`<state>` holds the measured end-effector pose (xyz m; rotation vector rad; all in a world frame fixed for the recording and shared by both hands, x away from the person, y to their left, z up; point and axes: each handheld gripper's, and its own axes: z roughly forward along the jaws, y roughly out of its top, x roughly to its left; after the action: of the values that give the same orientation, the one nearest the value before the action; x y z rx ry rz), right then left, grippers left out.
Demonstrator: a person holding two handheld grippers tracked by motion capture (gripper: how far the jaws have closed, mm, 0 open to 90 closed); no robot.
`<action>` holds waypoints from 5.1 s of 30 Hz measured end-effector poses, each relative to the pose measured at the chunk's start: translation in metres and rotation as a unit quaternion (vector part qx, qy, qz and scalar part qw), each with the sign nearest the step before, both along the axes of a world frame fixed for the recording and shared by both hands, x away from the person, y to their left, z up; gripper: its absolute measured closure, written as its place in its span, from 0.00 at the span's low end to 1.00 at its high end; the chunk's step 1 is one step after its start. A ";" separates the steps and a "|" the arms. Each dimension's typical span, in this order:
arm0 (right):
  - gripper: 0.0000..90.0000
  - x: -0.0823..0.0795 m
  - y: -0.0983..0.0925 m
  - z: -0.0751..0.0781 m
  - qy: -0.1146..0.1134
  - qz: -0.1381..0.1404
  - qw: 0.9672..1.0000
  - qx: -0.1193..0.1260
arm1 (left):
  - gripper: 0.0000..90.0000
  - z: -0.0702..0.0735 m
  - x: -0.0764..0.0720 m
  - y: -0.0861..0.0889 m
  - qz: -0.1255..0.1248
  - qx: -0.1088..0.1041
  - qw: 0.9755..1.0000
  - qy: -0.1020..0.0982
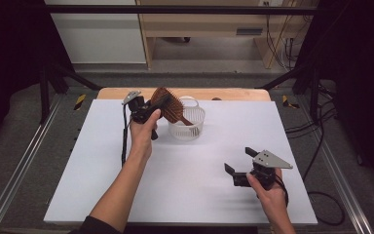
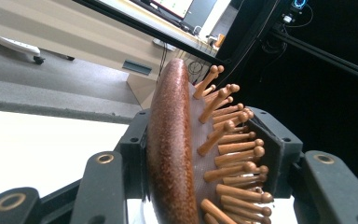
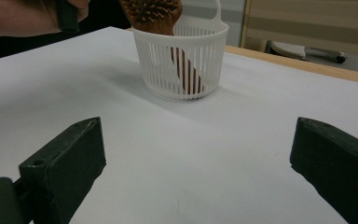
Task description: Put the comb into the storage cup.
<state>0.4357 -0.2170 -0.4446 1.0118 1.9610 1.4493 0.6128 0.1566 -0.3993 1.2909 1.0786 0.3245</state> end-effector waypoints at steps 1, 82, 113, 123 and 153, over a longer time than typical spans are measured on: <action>0.04 0.000 0.000 0.000 0.000 0.001 1.000 0.000 | 0.52 0.000 0.000 0.000 0.000 0.001 1.000 0.001; 0.04 0.000 0.004 -0.002 0.010 0.014 1.000 -0.009 | 0.22 -0.002 -0.002 0.006 0.006 0.003 1.000 0.003; 0.04 0.000 0.005 -0.003 0.010 0.017 1.000 -0.010 | 0.08 0.009 -0.014 0.006 0.020 0.045 0.998 -0.027; 0.04 0.001 0.005 -0.005 0.013 0.020 1.000 -0.007 | 0.07 0.016 -0.023 0.010 0.030 0.064 0.997 -0.043; 0.04 -0.001 0.011 -0.001 0.006 0.022 1.000 -0.006 | 0.05 0.027 -0.063 0.033 0.049 0.098 0.993 -0.055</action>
<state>0.4346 -0.2062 -0.4460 0.9807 2.0105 1.4555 0.5500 0.1892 -0.3725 1.3785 1.0373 0.5803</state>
